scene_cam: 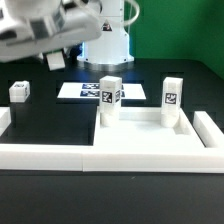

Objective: Assemble square table

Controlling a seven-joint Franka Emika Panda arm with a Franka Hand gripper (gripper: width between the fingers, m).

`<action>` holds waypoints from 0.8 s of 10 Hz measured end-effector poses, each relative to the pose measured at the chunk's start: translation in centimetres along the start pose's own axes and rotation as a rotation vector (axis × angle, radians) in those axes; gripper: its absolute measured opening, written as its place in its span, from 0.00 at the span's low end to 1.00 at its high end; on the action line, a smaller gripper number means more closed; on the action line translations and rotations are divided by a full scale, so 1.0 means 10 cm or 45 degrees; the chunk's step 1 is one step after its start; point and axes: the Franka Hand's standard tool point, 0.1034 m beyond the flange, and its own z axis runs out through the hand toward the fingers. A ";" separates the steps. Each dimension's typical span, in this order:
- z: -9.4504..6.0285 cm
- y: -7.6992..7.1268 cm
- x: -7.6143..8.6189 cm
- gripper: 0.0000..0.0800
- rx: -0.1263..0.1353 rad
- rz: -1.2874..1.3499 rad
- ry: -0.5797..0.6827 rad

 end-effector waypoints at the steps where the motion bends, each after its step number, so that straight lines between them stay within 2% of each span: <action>1: -0.28 -0.12 0.08 0.36 -0.014 0.018 0.070; 2: -0.56 -0.27 0.17 0.36 -0.042 0.025 0.146; 3: -0.79 -0.46 0.23 0.36 -0.084 0.056 0.222; 4: -0.92 -0.64 0.30 0.36 -0.124 0.033 0.303; 5: -0.89 -0.59 0.33 0.36 -0.134 -0.004 0.414; 6: -0.88 -0.53 0.30 0.36 -0.148 0.018 0.511; 8: -0.93 -0.52 0.34 0.36 -0.180 -0.002 0.676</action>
Offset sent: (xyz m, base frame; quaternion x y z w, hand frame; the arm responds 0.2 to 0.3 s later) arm 0.0284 0.0714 0.0567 -0.0830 0.1119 0.0486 0.9891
